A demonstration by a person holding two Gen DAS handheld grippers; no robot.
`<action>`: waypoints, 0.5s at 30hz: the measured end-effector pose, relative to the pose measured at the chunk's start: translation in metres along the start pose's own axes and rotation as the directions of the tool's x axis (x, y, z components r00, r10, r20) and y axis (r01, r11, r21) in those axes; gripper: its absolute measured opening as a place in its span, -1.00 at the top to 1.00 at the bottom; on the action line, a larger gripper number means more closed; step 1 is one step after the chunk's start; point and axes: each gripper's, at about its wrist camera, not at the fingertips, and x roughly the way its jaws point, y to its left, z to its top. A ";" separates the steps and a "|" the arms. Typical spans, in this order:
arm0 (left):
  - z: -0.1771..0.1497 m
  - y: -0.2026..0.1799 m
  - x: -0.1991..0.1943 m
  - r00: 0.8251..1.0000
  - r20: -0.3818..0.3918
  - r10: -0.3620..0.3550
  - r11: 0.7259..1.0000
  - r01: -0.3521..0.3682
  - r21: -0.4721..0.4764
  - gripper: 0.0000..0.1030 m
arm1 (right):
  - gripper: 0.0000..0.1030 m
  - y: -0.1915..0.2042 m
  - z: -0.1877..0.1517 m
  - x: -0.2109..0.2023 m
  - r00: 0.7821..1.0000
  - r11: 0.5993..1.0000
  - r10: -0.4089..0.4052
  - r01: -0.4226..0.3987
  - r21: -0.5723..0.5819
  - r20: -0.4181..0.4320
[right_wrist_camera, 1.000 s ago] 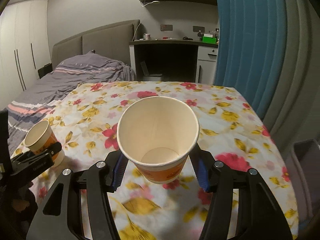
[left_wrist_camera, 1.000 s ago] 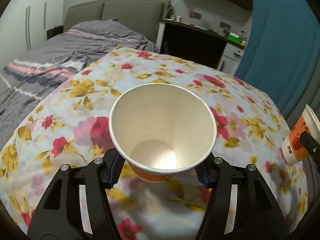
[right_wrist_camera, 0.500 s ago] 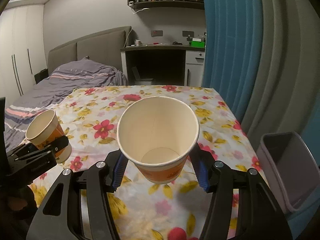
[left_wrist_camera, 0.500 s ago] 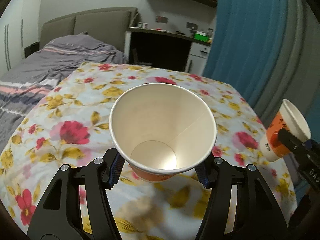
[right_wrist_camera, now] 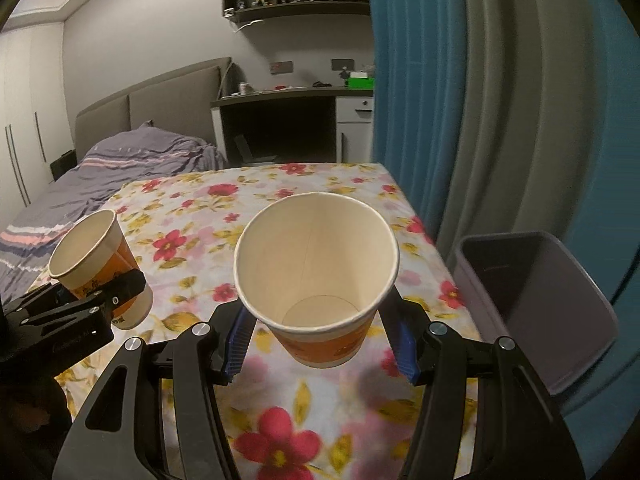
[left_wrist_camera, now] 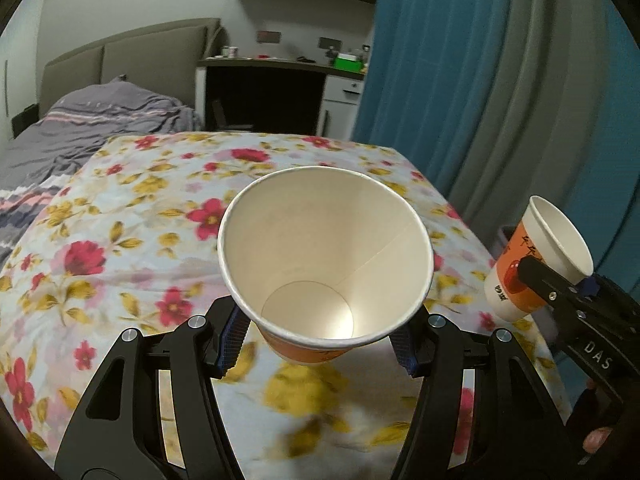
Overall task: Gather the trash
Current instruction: 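Carry both paper cups toward the grey bin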
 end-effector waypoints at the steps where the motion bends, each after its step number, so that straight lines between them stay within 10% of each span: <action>1: 0.000 -0.006 0.000 1.000 0.000 -0.006 1.000 0.006 0.007 -0.15 | -0.12 -0.004 -0.001 -0.002 1.000 1.000 -0.005 0.005 0.005 0.001; 15: -0.003 -0.076 0.014 0.995 -0.027 -0.098 0.992 0.100 0.080 -0.15 | -0.12 -0.058 -0.014 -0.014 0.997 0.995 -0.076 0.076 0.059 0.005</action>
